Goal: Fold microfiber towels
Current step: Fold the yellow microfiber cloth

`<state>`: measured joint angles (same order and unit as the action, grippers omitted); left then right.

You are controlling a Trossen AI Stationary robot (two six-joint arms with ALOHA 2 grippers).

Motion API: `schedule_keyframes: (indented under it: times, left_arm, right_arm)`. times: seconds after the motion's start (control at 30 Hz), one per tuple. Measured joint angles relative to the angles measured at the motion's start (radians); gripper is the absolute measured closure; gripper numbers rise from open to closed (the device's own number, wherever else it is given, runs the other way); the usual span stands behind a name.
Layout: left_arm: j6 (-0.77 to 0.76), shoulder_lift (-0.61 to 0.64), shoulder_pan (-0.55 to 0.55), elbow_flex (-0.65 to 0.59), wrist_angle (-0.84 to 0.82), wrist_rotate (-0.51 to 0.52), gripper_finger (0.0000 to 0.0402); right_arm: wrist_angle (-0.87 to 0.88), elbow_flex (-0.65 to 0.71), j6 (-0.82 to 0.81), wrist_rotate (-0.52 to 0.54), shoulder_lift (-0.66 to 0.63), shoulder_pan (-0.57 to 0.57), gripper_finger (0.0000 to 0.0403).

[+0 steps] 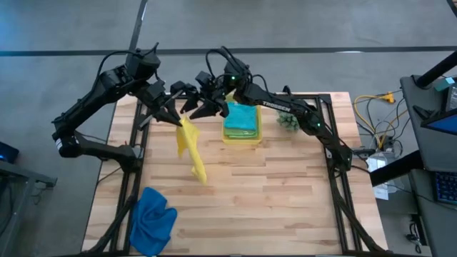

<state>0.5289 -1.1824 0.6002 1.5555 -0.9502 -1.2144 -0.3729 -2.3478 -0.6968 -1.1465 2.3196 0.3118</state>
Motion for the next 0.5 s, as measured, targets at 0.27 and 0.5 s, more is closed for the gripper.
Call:
schedule_keyframes:
  times: [0.27, 0.5]
  left_arm:
    - [-0.052, -0.001, 0.002, 0.000, 0.000, 0.072, 0.0401]
    - [-0.053, 0.009, 0.002, 0.024, -0.001, 0.204, 0.0401]
  right_arm:
    - [0.026, 0.000, -0.023, -0.113, 0.000, -0.006, 0.0188]
    - [0.248, 0.003, 0.067, -0.170, 0.000, -0.009, 0.0188]
